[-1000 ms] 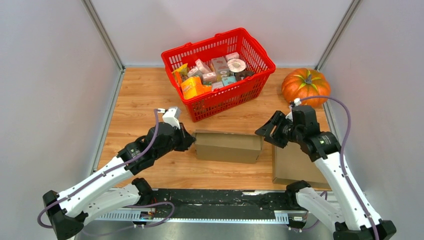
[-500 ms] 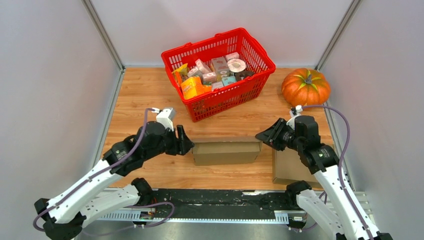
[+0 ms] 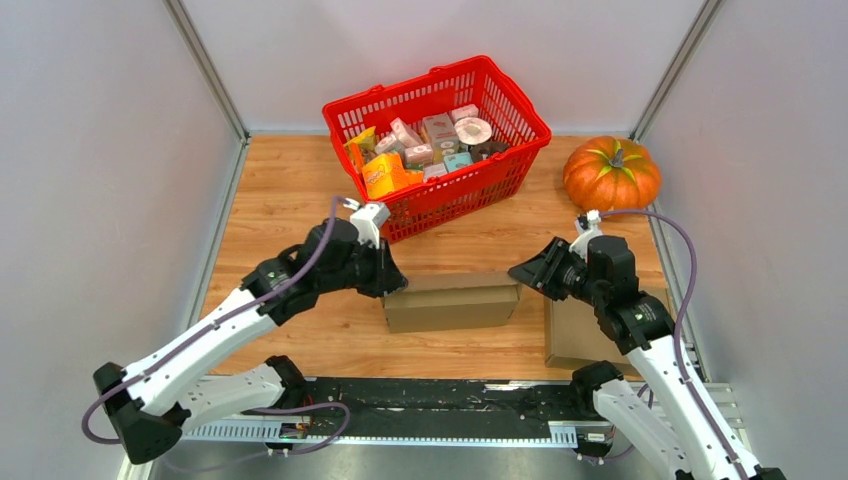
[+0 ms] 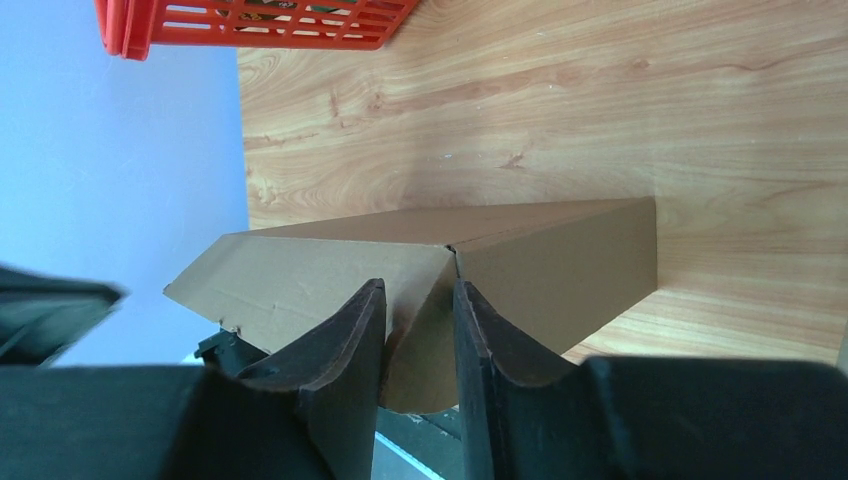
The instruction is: Fold the paper box
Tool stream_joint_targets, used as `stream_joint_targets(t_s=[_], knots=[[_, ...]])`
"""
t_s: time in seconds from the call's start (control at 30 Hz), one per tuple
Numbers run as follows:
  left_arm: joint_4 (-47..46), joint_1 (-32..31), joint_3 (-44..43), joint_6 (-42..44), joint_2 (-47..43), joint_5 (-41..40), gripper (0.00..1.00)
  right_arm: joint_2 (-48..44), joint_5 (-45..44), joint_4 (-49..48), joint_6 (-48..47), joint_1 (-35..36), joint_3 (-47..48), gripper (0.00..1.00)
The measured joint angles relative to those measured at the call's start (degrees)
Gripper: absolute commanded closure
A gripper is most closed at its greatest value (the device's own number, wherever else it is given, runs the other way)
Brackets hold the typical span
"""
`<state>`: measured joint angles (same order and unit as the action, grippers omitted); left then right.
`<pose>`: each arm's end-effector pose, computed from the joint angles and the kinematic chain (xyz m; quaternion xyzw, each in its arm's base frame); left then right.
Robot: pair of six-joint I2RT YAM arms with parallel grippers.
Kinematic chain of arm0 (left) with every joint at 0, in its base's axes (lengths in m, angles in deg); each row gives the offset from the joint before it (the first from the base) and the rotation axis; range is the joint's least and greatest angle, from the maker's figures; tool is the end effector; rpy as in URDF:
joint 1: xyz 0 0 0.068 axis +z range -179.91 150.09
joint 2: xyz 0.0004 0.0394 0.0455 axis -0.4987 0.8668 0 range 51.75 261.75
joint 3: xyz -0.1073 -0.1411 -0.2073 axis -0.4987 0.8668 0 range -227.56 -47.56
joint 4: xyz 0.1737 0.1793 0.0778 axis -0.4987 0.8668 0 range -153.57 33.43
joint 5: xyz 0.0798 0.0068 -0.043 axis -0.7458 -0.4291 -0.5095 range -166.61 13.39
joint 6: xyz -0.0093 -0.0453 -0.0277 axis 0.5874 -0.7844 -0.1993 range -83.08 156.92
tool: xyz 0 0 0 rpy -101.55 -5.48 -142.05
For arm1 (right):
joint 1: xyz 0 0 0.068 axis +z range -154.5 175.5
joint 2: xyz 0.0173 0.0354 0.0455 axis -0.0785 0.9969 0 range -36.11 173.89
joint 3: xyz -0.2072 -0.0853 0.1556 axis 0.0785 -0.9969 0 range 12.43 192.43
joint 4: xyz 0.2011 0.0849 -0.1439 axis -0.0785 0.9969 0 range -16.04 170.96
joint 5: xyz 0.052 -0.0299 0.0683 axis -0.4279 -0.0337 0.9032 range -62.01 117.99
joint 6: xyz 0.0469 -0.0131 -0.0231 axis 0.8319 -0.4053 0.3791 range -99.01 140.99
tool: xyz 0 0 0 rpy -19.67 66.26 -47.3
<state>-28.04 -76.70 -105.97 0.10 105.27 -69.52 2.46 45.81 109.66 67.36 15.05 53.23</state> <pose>0.1311 -0.1459 0.3508 0.1058 0.8612 -0.3695 0.3327 0.1340 0.0592 0.2880 0.1304 0.8634 0.3690 0.3184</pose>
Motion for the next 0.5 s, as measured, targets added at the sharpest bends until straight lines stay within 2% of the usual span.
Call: stream_joint_targets(t_s=[0.13,0.23,0.3,0.37,0.4,0.47,0.5], knots=[[-4.70,0.20,7.48,-0.37,0.76,0.61,0.87,-0.13,-0.20,-0.28,-2.64,0.33,-0.17,0.45],[-10.49,0.33,12.39,-1.55,-2.91,1.14,0.87,0.55,-0.42,4.13,-5.42,0.59,1.22,0.38],[-13.77,0.33,15.96,-2.95,-5.57,1.31,0.87,1.92,-0.87,8.09,-7.56,0.59,4.48,0.39],[-15.65,0.31,17.73,-3.72,-7.15,1.36,0.87,2.84,-0.76,10.21,-9.51,0.59,7.82,0.50],[-16.09,0.26,18.16,-3.89,-7.39,1.36,0.88,2.97,-0.61,11.13,-10.56,0.59,9.62,0.60],[-17.05,0.35,18.56,-4.09,-7.23,1.14,0.88,2.78,0.00,11.74,-12.17,0.59,12.00,0.69],[-17.44,0.39,18.56,-4.17,-6.95,0.98,0.88,2.34,0.79,11.23,-12.46,0.59,12.55,0.82]])
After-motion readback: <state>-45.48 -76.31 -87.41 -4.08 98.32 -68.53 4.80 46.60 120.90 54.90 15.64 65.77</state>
